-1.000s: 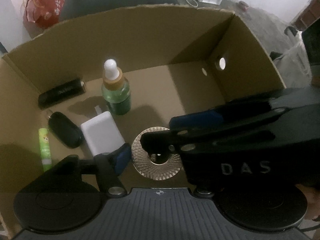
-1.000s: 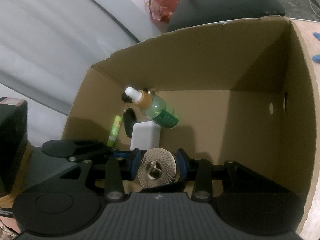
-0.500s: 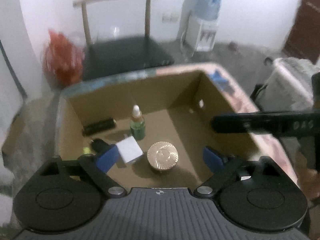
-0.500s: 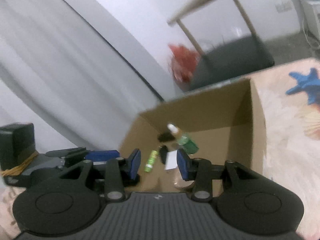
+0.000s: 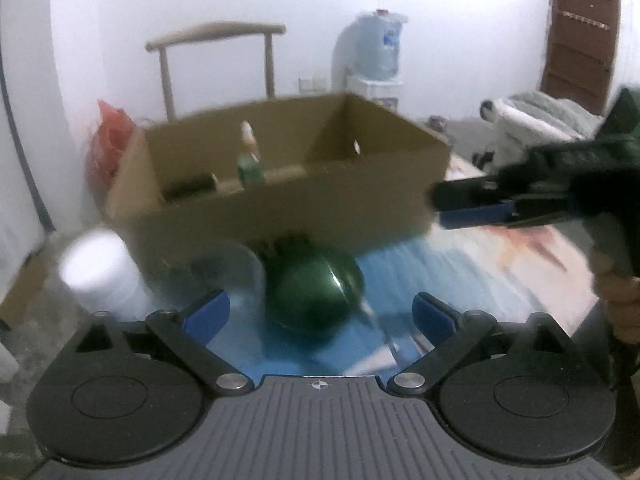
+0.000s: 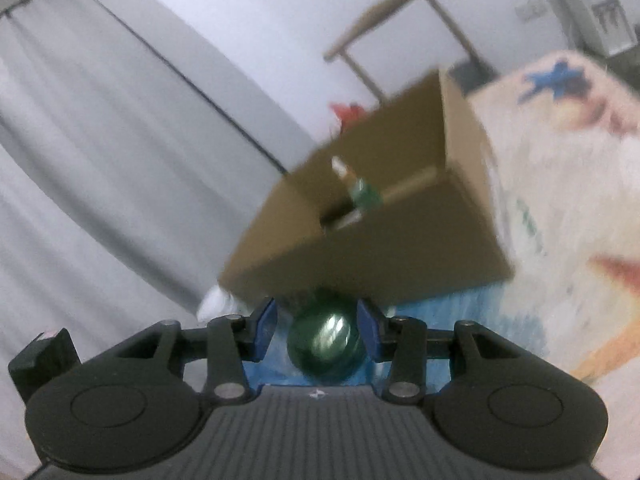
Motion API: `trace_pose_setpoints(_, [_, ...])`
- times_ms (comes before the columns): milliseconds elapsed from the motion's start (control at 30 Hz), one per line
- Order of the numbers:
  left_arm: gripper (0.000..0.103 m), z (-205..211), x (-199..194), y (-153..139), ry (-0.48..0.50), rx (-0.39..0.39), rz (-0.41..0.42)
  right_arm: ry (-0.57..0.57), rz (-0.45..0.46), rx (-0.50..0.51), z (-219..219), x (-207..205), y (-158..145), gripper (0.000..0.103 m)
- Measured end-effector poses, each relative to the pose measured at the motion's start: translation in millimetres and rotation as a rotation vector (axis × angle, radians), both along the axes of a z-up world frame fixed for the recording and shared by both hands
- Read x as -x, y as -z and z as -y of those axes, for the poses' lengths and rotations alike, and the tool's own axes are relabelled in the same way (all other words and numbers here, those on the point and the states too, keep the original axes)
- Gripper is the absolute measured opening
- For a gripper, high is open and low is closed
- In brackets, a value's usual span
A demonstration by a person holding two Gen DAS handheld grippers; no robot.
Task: Organize rigid objects
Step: 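Lower the right gripper around the dark green glass ball and close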
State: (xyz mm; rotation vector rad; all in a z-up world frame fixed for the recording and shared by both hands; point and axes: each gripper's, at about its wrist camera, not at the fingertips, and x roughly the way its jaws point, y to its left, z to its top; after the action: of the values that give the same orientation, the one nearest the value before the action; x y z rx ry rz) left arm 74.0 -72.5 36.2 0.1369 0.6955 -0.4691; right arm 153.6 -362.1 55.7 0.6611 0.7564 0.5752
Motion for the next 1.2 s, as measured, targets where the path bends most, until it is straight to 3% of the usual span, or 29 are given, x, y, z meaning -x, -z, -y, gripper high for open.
trace_pose_setpoints(133, [0.102, 23.9, 8.3, 11.1, -0.023, -0.086, 0.124, -0.043, -0.033, 0.053, -25.6, -11.8, 11.0, 0.054])
trace_pose_setpoints(267, [0.102, 34.0, 15.6, 14.4, 0.020, -0.117, 0.151, -0.047, -0.039, 0.119, -41.2, -25.6, 13.2, 0.054])
trace_pose_setpoints(400, [0.102, 34.8, 27.9, 19.1, 0.042, -0.161, 0.213, -0.043, -0.034, 0.120, -40.4, -25.7, 12.6, 0.055])
trace_pose_setpoints(633, [0.102, 48.6, 32.1, 35.0, 0.116, -0.175, 0.144, -0.061, -0.046, 0.151, -53.6, -43.6, 22.7, 0.055])
trace_pose_setpoints(833, [0.102, 56.3, 21.3, 48.5, 0.066, -0.228, 0.098, -0.097, -0.059, 0.180, -63.5, -52.8, 25.7, 0.055])
trace_pose_setpoints(1200, [0.102, 48.4, 0.4, 62.4, -0.005, -0.218, 0.030, -0.142, -0.074, 0.182, -75.6, -57.6, 28.5, 0.062])
